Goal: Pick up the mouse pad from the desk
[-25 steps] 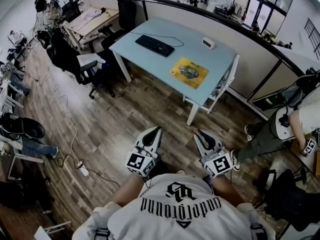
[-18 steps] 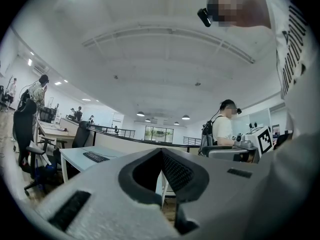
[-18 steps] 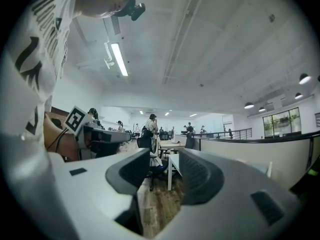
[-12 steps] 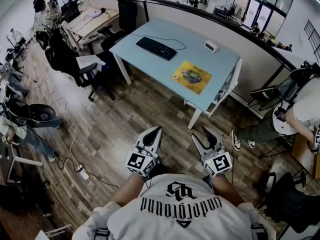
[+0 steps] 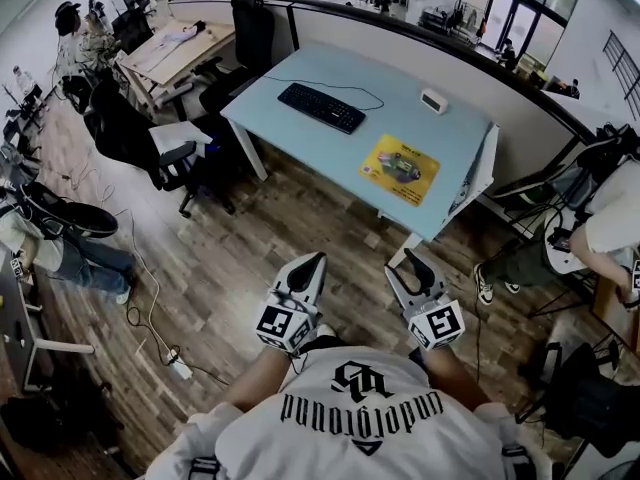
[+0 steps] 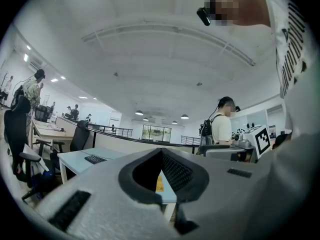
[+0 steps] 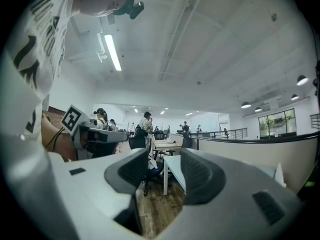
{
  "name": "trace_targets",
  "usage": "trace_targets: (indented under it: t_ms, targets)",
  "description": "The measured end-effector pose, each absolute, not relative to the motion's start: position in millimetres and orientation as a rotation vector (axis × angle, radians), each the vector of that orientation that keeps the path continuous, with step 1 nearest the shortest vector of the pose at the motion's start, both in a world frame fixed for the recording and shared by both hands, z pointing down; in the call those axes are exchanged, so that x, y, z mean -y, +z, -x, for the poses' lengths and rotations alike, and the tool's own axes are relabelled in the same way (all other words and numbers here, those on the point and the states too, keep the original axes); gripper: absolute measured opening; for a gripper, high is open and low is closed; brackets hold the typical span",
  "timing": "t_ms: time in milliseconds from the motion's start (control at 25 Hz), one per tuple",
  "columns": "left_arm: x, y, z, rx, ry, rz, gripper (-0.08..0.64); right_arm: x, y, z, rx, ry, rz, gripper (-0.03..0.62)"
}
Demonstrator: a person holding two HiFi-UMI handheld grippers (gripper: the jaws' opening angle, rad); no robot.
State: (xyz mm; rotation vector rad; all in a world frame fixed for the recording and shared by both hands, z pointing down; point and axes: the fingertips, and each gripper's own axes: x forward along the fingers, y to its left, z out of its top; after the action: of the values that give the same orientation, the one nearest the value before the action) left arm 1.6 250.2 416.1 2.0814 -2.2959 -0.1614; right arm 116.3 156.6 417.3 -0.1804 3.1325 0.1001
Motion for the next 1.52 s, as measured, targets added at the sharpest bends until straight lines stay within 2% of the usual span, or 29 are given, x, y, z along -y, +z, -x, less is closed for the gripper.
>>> trace_targets:
  t_ms: [400, 800, 1120, 1520]
  targets:
    - [-248.4, 422.9, 67.9, 2.215, -0.157, -2.122, 0.007, -162.1, 423.3, -44.9, -3.174, 0.077, 0.253, 0.199]
    - [-211.4, 427.4, 81.6, 2.158, -0.166, -2.173, 0.006, -139.6, 435.9, -31.8, -3.196, 0.048, 0.289, 0.202]
    - [-147.2, 427.3, 85.9, 2.169, -0.119, -2.167, 0.007, -75.9, 440.4, -26.4, -3.202, 0.042, 0.245, 0.206]
    - [-16.0, 439.9, 78.4, 2.115, -0.101, -2.194, 0.008, 51.2, 445.8, -35.2, -3.214, 0.049, 0.282, 0.209]
